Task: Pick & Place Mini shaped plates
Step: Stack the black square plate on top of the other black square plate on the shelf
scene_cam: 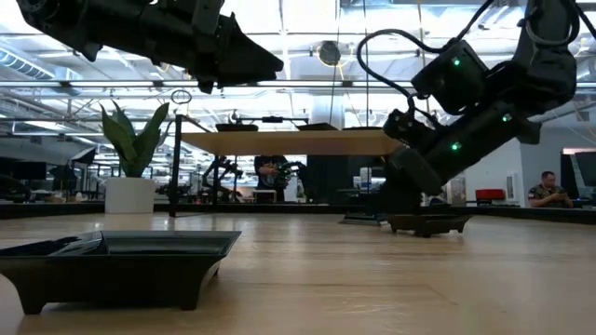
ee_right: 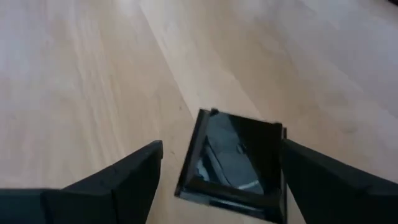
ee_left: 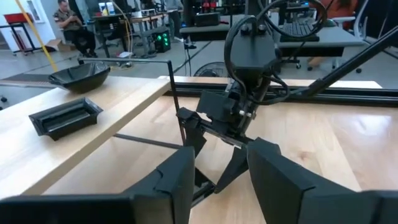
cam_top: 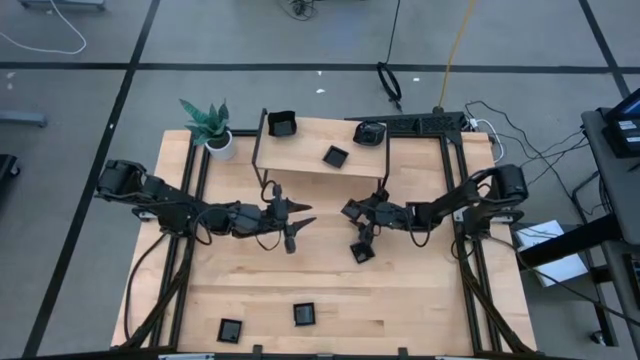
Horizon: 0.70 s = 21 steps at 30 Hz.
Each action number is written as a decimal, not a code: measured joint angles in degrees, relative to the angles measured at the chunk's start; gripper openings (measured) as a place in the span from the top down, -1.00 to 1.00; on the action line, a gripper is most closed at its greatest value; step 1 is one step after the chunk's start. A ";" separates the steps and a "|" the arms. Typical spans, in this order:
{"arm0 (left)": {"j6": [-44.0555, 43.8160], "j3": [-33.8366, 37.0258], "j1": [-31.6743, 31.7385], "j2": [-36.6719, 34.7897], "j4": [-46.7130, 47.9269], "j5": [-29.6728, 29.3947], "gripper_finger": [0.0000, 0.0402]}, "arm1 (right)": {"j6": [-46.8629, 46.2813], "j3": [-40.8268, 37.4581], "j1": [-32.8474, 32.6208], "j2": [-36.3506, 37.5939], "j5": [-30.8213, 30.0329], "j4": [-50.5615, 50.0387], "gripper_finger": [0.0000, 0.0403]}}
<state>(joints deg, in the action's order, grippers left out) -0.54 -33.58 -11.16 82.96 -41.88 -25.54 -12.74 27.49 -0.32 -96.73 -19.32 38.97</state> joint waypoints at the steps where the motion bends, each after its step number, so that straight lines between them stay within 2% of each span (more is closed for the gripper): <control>1: 0.00 0.00 0.00 0.00 0.11 0.01 0.23 | 0.53 0.01 0.00 -0.30 0.01 0.13 -0.55; 8: -0.28 0.00 0.00 0.00 0.49 0.04 0.23 | 2.66 -0.05 0.15 -1.74 0.19 -0.69 -0.50; 14: -2.10 0.00 0.00 0.00 0.60 0.07 0.23 | 0.51 0.09 1.94 -2.42 6.65 -1.07 -0.37; 21: -2.69 0.00 0.00 0.00 0.78 0.09 0.23 | 2.22 0.00 1.92 -2.12 6.09 -0.58 -0.21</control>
<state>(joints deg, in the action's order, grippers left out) -3.23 -33.58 -11.16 82.96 -41.10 -25.45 -10.52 27.50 1.61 -98.85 -13.24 38.39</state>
